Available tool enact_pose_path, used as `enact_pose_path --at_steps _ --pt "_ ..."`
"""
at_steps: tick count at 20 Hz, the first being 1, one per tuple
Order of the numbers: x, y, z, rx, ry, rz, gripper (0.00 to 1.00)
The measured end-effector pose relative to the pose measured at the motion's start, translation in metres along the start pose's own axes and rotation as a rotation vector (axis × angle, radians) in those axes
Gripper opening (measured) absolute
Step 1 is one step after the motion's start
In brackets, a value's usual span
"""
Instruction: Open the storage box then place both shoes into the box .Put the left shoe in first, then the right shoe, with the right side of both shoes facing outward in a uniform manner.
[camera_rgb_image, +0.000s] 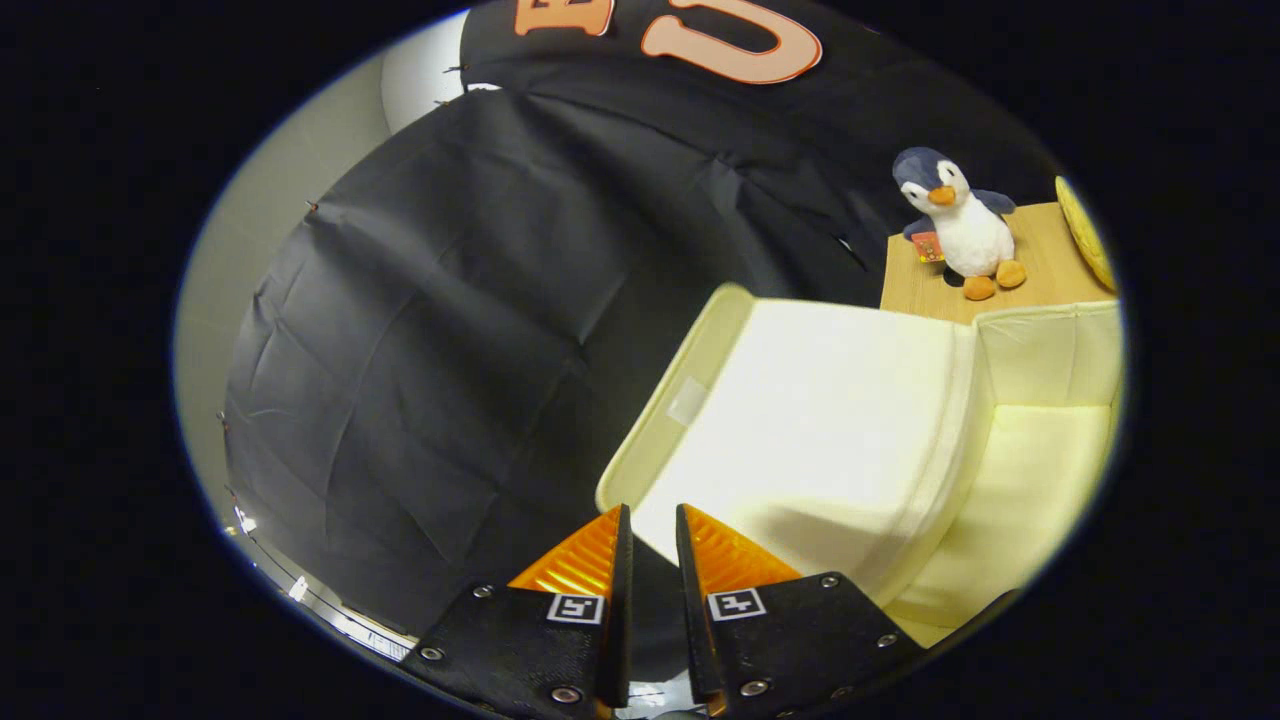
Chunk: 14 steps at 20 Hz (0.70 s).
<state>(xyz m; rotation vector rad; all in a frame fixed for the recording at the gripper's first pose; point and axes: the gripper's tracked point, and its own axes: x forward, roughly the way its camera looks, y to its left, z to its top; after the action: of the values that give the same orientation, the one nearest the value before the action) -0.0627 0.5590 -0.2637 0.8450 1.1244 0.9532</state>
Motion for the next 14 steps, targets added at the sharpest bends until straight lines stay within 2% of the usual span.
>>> enact_pose_path --at_steps 3,5,6,8,10,14 --pt "-0.021 -0.013 0.003 -0.083 -0.028 -0.048 0.25" --pt "-0.041 -0.028 0.006 -0.127 -0.048 -0.090 0.39" --pt "-0.052 -0.037 0.008 -0.148 -0.065 -0.117 0.57" --pt "-0.080 -0.058 0.012 -0.184 -0.100 -0.180 0.78" --pt "-0.107 -0.078 0.019 -0.219 -0.135 -0.249 0.88" --pt "-0.168 -0.117 0.025 -0.234 -0.219 -0.359 0.94"
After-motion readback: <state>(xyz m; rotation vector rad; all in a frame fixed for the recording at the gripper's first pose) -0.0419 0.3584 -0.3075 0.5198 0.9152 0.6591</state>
